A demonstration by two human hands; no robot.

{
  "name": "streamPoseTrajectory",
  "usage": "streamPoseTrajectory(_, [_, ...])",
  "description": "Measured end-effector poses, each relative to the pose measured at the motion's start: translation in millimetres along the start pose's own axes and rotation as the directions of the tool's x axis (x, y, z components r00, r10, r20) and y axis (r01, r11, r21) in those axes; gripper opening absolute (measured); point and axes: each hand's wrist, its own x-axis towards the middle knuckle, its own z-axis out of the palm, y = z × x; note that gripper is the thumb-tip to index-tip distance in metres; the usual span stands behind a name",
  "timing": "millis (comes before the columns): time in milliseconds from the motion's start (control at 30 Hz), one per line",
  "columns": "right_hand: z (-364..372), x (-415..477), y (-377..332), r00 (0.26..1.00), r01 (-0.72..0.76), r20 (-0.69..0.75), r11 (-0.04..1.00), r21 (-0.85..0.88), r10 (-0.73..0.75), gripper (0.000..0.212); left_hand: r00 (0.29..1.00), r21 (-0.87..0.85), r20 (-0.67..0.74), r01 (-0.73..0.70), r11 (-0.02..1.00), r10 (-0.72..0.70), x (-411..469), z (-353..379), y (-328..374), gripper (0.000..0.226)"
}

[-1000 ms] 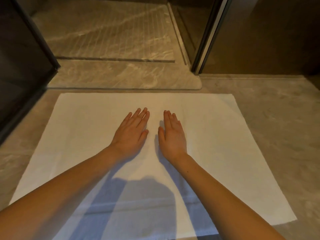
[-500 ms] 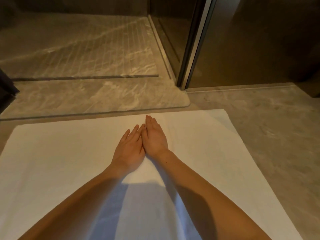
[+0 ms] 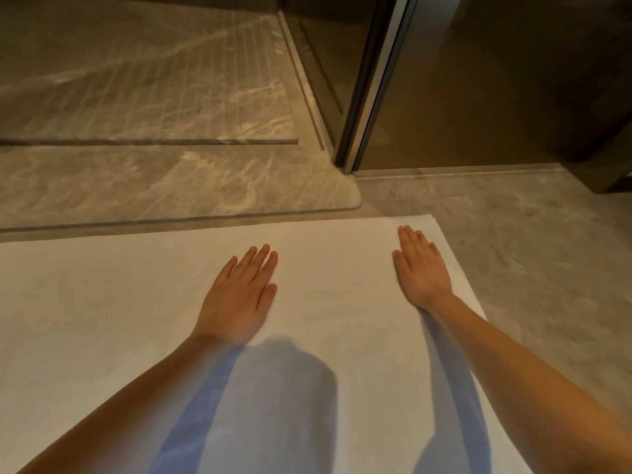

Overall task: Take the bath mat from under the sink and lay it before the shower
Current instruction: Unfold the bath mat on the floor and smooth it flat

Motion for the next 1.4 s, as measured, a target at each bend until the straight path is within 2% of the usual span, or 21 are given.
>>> streamPoseTrajectory(200, [-14, -4, 10, 0.997, -0.052, 0.062, 0.997, -0.050, 0.056, 0.057, 1.000, 0.002, 0.012, 0.009, 1.000, -0.009, 0, 0, 0, 0.062])
streamPoseTrajectory(267, [-22, -4, -5, 0.989, -0.119, 0.083, 0.990, -0.076, 0.125, 0.057, 0.999, -0.007, 0.030, 0.016, 1.000, -0.016, 0, -1, 0, 0.060])
streamPoseTrajectory(300, [-25, -8, -21, 0.985, -0.160, 0.066, 0.986, -0.040, 0.163, 0.057, 0.999, -0.007, 0.049, 0.016, 1.000, -0.016, 0, -3, 0, 0.058])
streamPoseTrajectory(367, [-27, -24, -67, 0.985, -0.168, -0.018, 0.973, 0.160, 0.173, 0.055, 0.995, -0.004, 0.094, 0.019, 1.000, -0.018, 0, -9, 3, 0.057])
streamPoseTrajectory(433, [-21, -53, -123, 0.994, -0.026, -0.090, 0.942, 0.333, 0.059, 0.052, 0.995, -0.058, 0.087, 0.047, 0.997, -0.042, -5, -18, 10, 0.057])
streamPoseTrajectory(500, [-6, -88, -173, 0.987, 0.139, -0.124, 0.918, 0.373, -0.099, 0.051, 0.997, -0.134, -0.014, 0.078, 0.988, -0.080, -21, -25, 17, 0.055])
streamPoseTrajectory(567, [11, -123, -210, 0.971, 0.241, -0.100, 0.893, 0.381, -0.219, 0.051, 0.998, -0.080, -0.046, 0.043, 0.996, -0.047, -54, -26, 20, 0.056])
streamPoseTrajectory(700, [38, -152, -238, 0.957, 0.279, -0.013, 0.902, 0.329, -0.290, 0.053, 0.994, 0.096, 0.100, 0.036, 0.995, -0.045, -107, -19, 11, 0.073])
streamPoseTrajectory(800, [46, -151, -220, 0.945, 0.317, 0.026, 0.935, 0.160, -0.325, 0.055, 0.996, 0.067, 0.086, 0.034, 0.997, -0.040, -110, -16, 5, 0.073])
streamPoseTrajectory(900, [41, -143, -174, 0.946, 0.314, 0.043, 0.943, 0.107, -0.320, 0.056, 0.997, 0.067, 0.064, 0.037, 0.997, -0.041, -111, -14, 3, 0.071])
streamPoseTrajectory(1067, [17, -133, -55, 0.998, 0.062, -0.019, 0.998, 0.027, -0.062, 0.056, 0.997, 0.027, 0.070, 0.039, 0.999, -0.040, -112, -16, 5, 0.069])
streamPoseTrajectory(1200, [-2, -143, 23, 0.991, -0.123, -0.049, 0.992, 0.020, 0.124, 0.054, 0.997, 0.034, 0.065, 0.031, 0.999, -0.033, -111, -14, 4, 0.067])
streamPoseTrajectory(1300, [-6, -148, 45, 0.982, -0.186, -0.037, 0.982, 0.038, 0.187, 0.053, 0.998, 0.048, 0.054, 0.031, 0.998, -0.034, -112, -11, 4, 0.067])
streamPoseTrajectory(1400, [-14, -147, 36, 0.977, -0.213, -0.015, 0.976, 0.047, 0.214, 0.053, 0.995, 0.033, 0.081, 0.058, 0.998, -0.061, -109, -14, 6, 0.070])
